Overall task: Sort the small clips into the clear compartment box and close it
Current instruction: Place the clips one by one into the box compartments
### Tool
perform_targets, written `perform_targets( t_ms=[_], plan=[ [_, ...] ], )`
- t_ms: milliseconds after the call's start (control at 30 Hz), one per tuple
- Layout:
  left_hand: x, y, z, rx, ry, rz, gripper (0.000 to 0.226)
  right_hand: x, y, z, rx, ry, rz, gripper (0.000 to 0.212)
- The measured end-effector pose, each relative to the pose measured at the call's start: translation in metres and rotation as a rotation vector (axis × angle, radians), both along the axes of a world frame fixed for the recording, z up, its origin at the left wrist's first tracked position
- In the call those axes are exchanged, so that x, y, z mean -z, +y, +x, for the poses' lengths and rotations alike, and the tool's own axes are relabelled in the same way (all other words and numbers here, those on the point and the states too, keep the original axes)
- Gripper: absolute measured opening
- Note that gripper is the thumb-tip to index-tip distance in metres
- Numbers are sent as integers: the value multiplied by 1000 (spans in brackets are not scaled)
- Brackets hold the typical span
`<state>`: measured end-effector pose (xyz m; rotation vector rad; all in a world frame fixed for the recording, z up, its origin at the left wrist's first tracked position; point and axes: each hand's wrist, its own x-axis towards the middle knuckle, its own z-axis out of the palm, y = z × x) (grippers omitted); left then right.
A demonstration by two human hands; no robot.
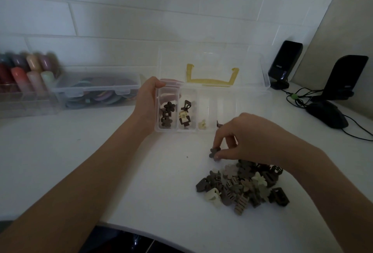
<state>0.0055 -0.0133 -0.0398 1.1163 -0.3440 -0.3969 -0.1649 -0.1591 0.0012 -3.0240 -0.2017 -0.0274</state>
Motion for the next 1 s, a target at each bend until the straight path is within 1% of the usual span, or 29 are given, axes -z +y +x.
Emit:
perform_targets(
  t_ms=[67, 100, 167, 200, 267, 367, 433, 500, 533, 600, 667, 700, 733, 767, 867, 933, 1000],
  plan=[
    [0, -1, 0, -7, 4, -4, 35, 0, 0, 1, -47, -54, 102, 21],
    [0, -1, 0, -9, 10, -6, 36, 0, 2, 2, -76, -111, 179, 20],
    [-1, -1, 0, -9, 24, -9, 37, -2, 6, 7, -115, -282, 308, 18],
    [-1, 0, 0, -6, 27, -6, 38, -3, 9, 10, -117, -373, 335, 17],
    [0, 0, -1, 19, 19, -16, 38, -6, 20, 20, -110, -505, 314, 17],
    [1, 0, -3, 65, 2, -70, 28, -14, 39, 41, -60, -597, 198, 16],
    [2, -2, -3, 78, 22, -104, 22, -17, 49, 57, -19, -570, 51, 17],
    [1, -3, -3, 84, 57, -119, 19, -16, 54, 71, 1, -520, -36, 19],
    [0, -3, -4, 87, 69, -117, 18, -15, 56, 76, 10, -523, -44, 19],
    [0, -4, -4, 96, 84, -108, 21, -15, 56, 77, 27, -613, -22, 17],
    [3, -4, -1, 78, 78, -90, 30, -18, 50, 67, 47, -713, 49, 15],
    [2, -4, 0, 57, 71, -70, 34, -19, 43, 61, 56, -713, 94, 16],
    [2, -4, 2, 34, 63, -47, 36, -21, 35, 53, 45, -667, 154, 16],
    [3, -4, 2, 19, 61, -26, 37, -23, 26, 44, 8, -579, 232, 16],
    [2, -5, 1, 19, 50, 3, 36, -25, 2, 13, -114, -201, 451, 14],
    [3, -5, 1, 20, 49, 3, 35, -21, -7, -5, -120, 11, 529, 17],
    [3, -5, 1, 20, 41, 8, 35, -14, -9, -18, -97, 124, 558, 21]
  ],
)
